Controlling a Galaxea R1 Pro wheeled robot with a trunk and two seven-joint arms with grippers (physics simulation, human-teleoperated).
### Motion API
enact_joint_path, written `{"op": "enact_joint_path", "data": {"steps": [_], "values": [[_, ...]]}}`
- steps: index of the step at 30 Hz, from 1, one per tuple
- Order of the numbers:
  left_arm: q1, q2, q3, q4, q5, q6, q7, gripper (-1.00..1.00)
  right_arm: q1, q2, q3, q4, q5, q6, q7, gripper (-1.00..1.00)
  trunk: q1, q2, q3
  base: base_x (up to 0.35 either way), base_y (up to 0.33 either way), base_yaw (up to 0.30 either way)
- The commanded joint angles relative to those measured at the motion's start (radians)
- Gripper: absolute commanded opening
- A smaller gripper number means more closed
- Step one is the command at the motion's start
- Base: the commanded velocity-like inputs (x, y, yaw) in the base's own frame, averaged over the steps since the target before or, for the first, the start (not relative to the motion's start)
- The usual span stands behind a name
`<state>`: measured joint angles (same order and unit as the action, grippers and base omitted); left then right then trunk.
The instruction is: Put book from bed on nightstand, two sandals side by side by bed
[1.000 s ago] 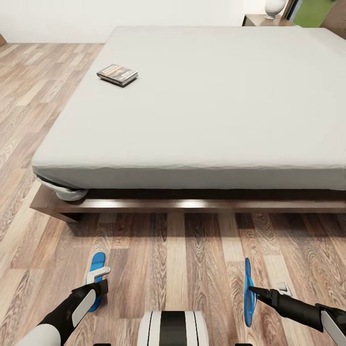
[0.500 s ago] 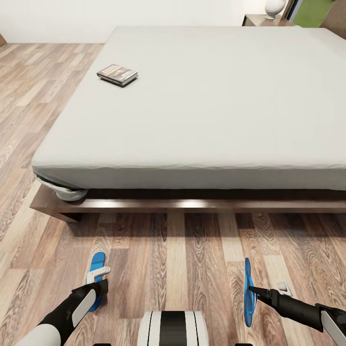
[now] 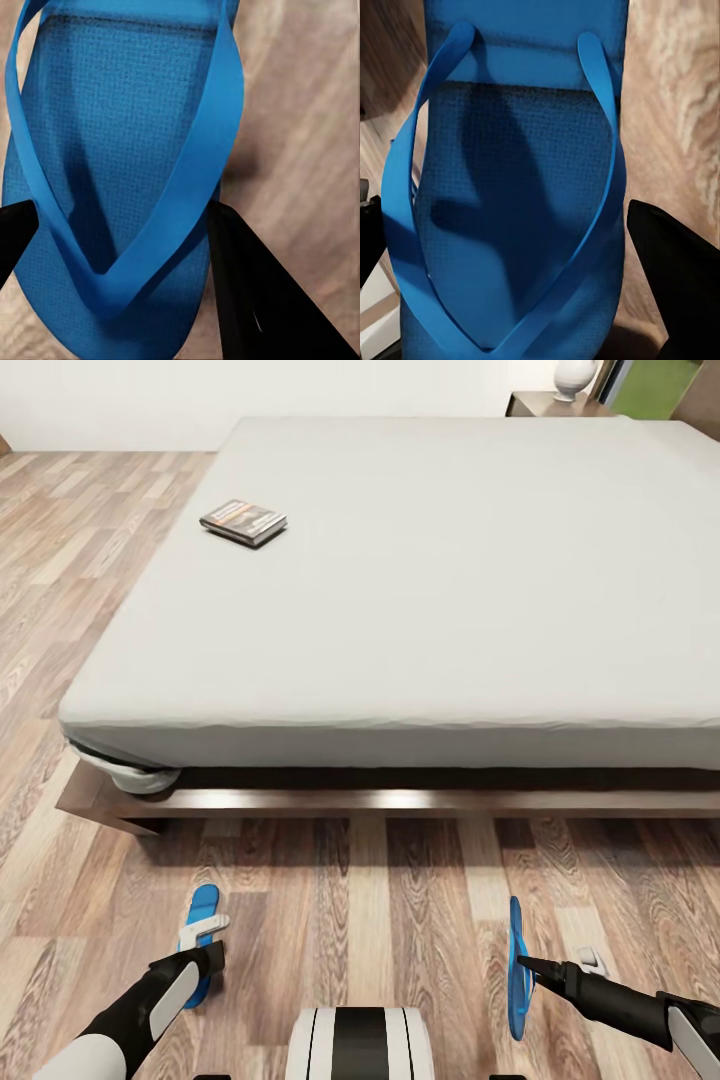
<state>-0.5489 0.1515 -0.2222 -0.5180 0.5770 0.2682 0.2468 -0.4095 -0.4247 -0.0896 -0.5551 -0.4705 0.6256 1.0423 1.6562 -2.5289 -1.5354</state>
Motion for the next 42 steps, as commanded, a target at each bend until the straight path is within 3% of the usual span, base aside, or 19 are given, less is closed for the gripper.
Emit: {"op": "enact_joint_path", "data": {"steps": [1, 31, 37, 42], "values": [[0.000, 0.002, -0.008, -0.002, 0.008, 0.003, 0.007, -1.00, 0.000, 0.000, -0.001, 0.000, -0.005, 0.008, 0.002, -1.00, 0.000, 0.000, -0.001, 0.121, 0.184, 0.000], [0.000, 0.000, -0.009, -0.002, 0.008, 0.003, 0.009, -1.00, 0.000, 0.000, -0.001, 0.000, -0.005, 0.008, 0.002, -1.00, 0.000, 0.000, -0.001, 0.082, 0.045, 0.000], [0.000, 0.000, -0.009, -0.002, 0.008, 0.003, 0.009, -1.00, 0.000, 0.000, -0.001, 0.000, -0.005, 0.008, 0.002, -1.00, 0.003, -0.002, -0.024, 0.000, 0.000, 0.000], [0.000, 0.000, -0.009, -0.002, 0.009, 0.003, 0.009, -1.00, 0.000, 0.000, -0.001, 0.000, -0.005, 0.008, 0.002, -1.00, 0.003, -0.002, -0.024, 0.000, 0.000, 0.000]]}}
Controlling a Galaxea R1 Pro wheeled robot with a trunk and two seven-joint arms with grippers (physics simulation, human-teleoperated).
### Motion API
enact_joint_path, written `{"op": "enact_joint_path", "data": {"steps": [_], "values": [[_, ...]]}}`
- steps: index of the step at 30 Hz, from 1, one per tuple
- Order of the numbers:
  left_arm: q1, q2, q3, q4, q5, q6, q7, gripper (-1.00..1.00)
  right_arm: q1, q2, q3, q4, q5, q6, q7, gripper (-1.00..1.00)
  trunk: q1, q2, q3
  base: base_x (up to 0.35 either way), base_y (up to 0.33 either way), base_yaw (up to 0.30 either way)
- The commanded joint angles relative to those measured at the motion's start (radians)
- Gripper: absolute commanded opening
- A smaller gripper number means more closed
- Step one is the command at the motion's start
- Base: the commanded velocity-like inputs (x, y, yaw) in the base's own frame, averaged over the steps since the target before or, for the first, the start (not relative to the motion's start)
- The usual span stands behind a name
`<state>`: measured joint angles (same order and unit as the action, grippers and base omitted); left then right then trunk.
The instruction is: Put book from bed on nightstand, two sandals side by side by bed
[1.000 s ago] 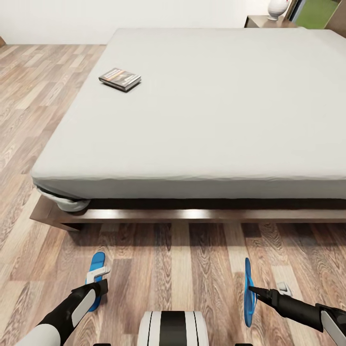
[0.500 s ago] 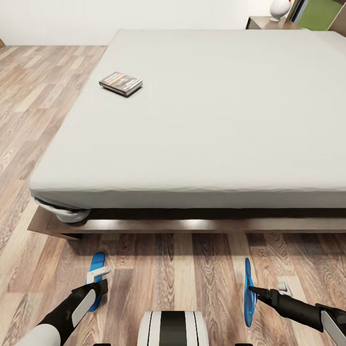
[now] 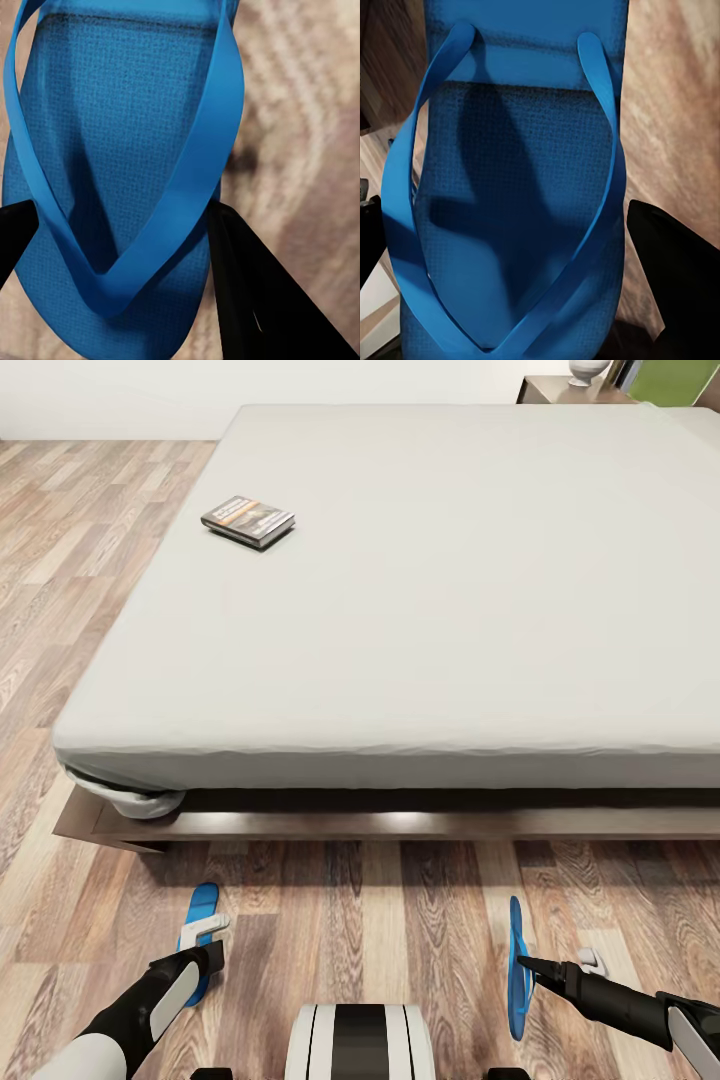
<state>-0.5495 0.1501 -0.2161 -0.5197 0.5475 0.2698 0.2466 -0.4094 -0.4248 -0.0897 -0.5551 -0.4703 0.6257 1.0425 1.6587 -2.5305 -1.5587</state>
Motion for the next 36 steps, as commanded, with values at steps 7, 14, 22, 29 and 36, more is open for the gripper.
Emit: {"op": "enact_joint_path", "data": {"steps": [7, 14, 22, 29, 36], "values": [[0.000, 0.002, -0.016, 0.000, 0.038, 0.002, 0.010, -1.00, 0.000, 0.000, -0.001, 0.000, -0.006, 0.008, 0.002, -1.00, 0.002, -0.001, -0.012, 0.000, 0.000, 0.000], [0.000, 0.002, -0.015, 0.000, 0.037, 0.002, 0.010, -1.00, 0.000, 0.000, -0.001, 0.000, -0.006, 0.008, 0.002, -1.00, 0.002, -0.001, -0.012, 0.000, 0.000, 0.000], [0.000, 0.002, -0.014, 0.000, 0.038, 0.004, 0.011, -1.00, 0.000, 0.000, -0.001, 0.000, -0.005, 0.008, 0.002, -1.00, 0.000, 0.000, -0.001, 0.000, 0.000, 0.000], [0.000, 0.002, -0.014, 0.000, 0.038, 0.003, 0.011, -1.00, 0.000, 0.000, -0.001, 0.000, -0.005, 0.008, 0.002, -1.00, 0.000, 0.000, -0.001, 0.000, 0.000, 0.000], [0.000, 0.003, -0.014, 0.000, 0.038, 0.003, 0.011, -1.00, 0.000, 0.000, -0.001, 0.000, -0.005, 0.008, 0.002, -1.00, -0.001, 0.000, 0.007, 0.000, 0.000, 0.000]]}}
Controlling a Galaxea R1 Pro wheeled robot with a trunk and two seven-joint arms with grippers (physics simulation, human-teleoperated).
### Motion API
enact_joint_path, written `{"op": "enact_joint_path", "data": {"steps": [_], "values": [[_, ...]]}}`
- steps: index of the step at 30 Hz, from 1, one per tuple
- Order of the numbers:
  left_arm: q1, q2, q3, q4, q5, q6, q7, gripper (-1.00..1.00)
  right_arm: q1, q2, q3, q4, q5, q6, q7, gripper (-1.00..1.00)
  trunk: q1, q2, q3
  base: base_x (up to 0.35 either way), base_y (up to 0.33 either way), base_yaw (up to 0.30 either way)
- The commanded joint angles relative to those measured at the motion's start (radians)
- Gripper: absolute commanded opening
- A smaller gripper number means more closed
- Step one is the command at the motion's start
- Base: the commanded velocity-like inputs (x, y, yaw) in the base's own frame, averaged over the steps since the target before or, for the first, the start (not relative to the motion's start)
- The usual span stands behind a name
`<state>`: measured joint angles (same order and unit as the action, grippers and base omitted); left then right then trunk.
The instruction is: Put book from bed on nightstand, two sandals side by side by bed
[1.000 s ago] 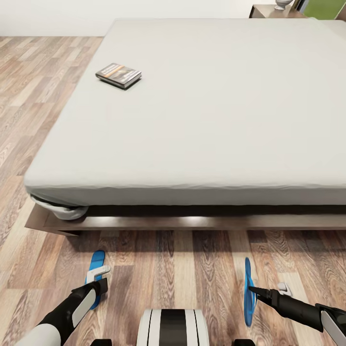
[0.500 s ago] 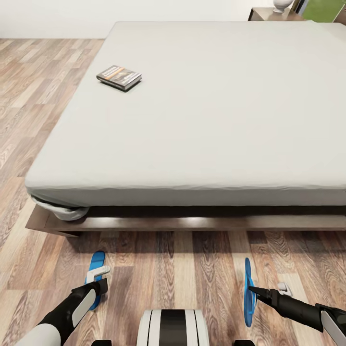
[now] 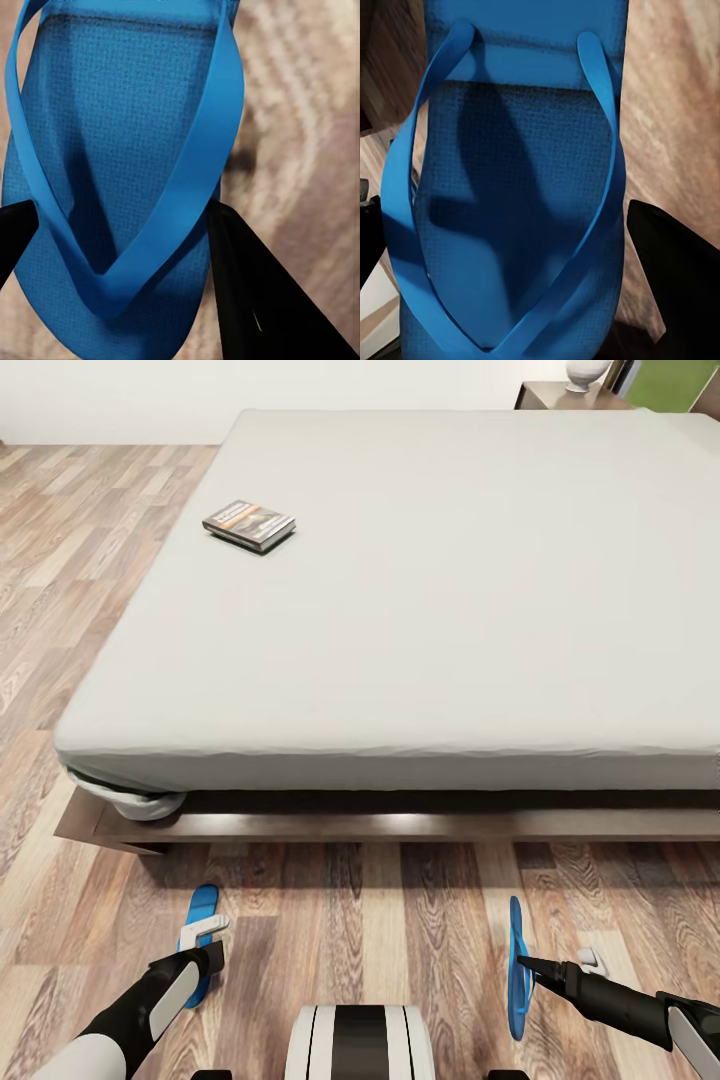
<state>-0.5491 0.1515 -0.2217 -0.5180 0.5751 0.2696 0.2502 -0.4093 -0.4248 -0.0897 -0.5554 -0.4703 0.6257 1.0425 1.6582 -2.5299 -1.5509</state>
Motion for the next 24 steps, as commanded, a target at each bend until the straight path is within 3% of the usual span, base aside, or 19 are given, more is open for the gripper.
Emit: {"op": "enact_joint_path", "data": {"steps": [1, 24], "values": [[0.000, 0.002, -0.008, -0.002, 0.011, 0.003, 0.007, -1.00, 0.000, 0.000, -0.001, 0.000, -0.005, 0.008, 0.002, -1.00, 0.000, 0.000, -0.001, 0.000, 0.000, 0.000], [0.000, 0.002, -0.008, -0.002, 0.010, 0.003, 0.007, -1.00, 0.000, 0.000, -0.001, 0.000, -0.007, 0.008, 0.003, -1.00, 0.000, 0.000, -0.001, 0.000, 0.000, 0.000]]}}
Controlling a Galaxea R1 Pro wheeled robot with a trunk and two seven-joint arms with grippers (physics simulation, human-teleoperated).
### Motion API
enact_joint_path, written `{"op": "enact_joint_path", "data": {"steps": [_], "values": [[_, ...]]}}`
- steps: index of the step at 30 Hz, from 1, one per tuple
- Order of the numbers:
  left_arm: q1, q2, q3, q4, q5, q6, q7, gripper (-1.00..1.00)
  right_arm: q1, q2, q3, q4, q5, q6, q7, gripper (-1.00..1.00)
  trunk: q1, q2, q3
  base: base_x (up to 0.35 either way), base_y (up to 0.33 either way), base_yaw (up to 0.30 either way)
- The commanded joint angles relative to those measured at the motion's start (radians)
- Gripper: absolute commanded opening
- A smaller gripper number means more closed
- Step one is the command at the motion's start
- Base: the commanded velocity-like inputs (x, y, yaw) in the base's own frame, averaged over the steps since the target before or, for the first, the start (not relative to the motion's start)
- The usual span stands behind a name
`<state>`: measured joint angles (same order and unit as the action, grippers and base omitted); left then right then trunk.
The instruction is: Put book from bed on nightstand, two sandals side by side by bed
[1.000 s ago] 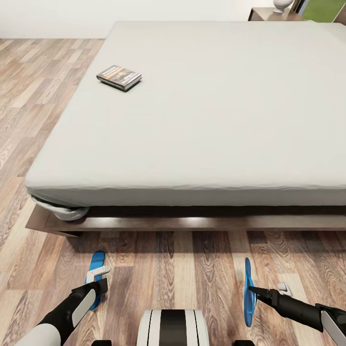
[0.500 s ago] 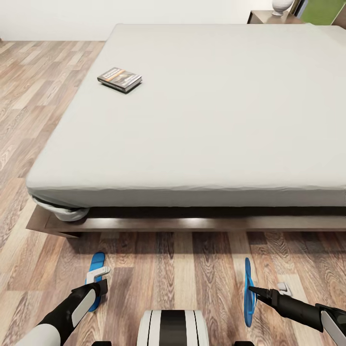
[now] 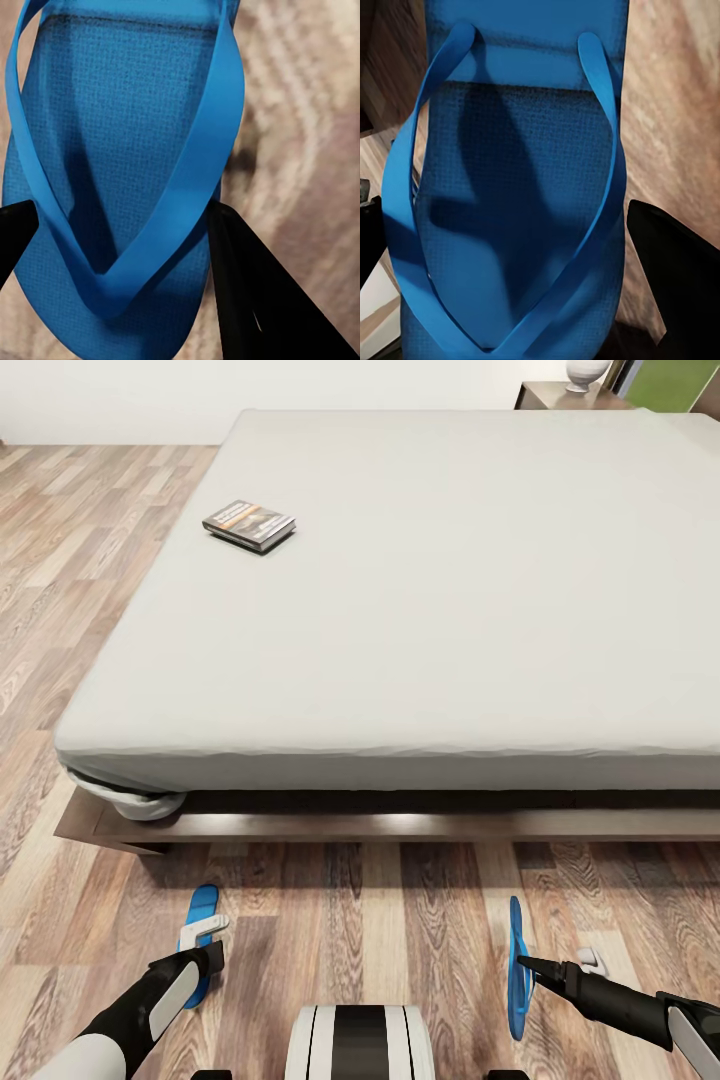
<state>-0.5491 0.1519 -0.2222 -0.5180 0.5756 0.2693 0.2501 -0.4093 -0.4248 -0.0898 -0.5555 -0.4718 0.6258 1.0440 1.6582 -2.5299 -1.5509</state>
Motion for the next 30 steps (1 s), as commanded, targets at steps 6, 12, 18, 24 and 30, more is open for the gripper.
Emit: {"op": "enact_joint_path", "data": {"steps": [6, 12, 18, 24, 30], "values": [[0.000, 0.002, -0.008, -0.002, 0.010, 0.003, 0.008, -1.00, 0.000, 0.000, -0.001, 0.000, -0.005, 0.007, 0.002, -1.00, 0.000, 0.000, -0.001, 0.000, 0.000, 0.000], [0.000, 0.002, -0.009, -0.002, 0.009, 0.002, 0.007, -1.00, 0.000, 0.000, -0.001, 0.000, -0.005, 0.006, 0.002, -1.00, 0.000, 0.000, -0.001, 0.000, 0.000, 0.000], [0.000, 0.002, -0.009, -0.002, 0.009, 0.002, 0.006, 1.00, 0.000, 0.000, -0.001, 0.000, -0.005, 0.006, 0.002, -1.00, 0.000, 0.000, -0.001, 0.000, 0.000, 0.000], [0.000, 0.002, -0.009, -0.002, 0.009, 0.002, 0.007, 1.00, 0.000, 0.000, -0.001, 0.000, -0.005, 0.006, 0.002, -1.00, 0.000, 0.000, -0.001, 0.000, 0.000, 0.000], [0.000, 0.002, -0.009, -0.002, 0.009, 0.002, 0.006, 1.00, 0.000, 0.000, -0.001, 0.000, -0.005, 0.006, 0.002, -1.00, 0.000, 0.000, -0.001, 0.000, 0.000, 0.000]]}}
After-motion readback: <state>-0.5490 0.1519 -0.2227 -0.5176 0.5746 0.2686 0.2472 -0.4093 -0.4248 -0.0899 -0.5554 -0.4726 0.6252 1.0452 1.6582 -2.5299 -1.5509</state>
